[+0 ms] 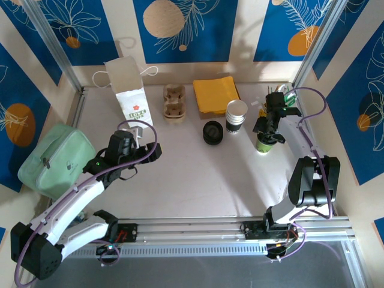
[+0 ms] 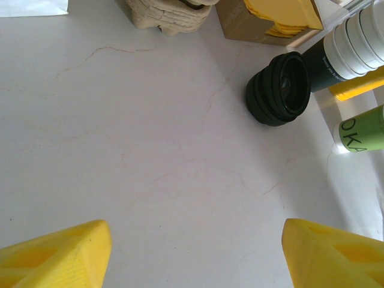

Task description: Pack the takeout coffee

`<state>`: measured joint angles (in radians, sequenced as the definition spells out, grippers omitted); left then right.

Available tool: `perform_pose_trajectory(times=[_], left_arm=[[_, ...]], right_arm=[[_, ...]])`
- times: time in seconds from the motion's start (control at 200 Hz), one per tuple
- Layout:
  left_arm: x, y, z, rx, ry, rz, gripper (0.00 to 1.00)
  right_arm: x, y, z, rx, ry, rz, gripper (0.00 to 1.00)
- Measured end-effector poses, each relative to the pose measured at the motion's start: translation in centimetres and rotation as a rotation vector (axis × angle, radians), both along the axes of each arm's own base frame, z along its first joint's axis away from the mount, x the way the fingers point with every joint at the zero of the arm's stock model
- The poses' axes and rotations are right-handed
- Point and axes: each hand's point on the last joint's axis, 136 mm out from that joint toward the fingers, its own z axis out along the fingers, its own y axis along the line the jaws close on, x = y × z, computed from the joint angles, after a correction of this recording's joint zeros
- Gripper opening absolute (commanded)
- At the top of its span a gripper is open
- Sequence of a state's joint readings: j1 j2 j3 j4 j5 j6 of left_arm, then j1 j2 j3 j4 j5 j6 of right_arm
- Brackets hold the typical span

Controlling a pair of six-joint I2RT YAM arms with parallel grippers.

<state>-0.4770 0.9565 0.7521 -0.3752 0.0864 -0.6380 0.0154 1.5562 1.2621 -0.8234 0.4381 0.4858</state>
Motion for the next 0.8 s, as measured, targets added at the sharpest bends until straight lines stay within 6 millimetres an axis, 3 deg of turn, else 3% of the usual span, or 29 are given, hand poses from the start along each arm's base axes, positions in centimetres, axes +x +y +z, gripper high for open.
perform_pose_trajectory(times=[0.325,0.515,0.61,0.8], left_arm=[[-0.1,0.1,0.3,-0.005,-0.01,0.002,0.75],[-0.1,0.1,0.6,-0.008,-0.018,0.002,0.75],[-0.1,0.2,0.5,-0.004,-0.016,0.0,0.75],[0.5,-0.1,0.3,0.015,0.007,-0.003,0.74]], right_arm=[[-0.6,-0.1,0.4,-0.012,0.016,-0.002,0.84],[-0.5,0.5,3.4,-0.009,-0.061,0.026,0.84],[-0.6,2.4,5.4,0.019,-0.124,0.099,0.83],[-0.6,9.2,8.9,0.135,-0.263,0.32,0.83]])
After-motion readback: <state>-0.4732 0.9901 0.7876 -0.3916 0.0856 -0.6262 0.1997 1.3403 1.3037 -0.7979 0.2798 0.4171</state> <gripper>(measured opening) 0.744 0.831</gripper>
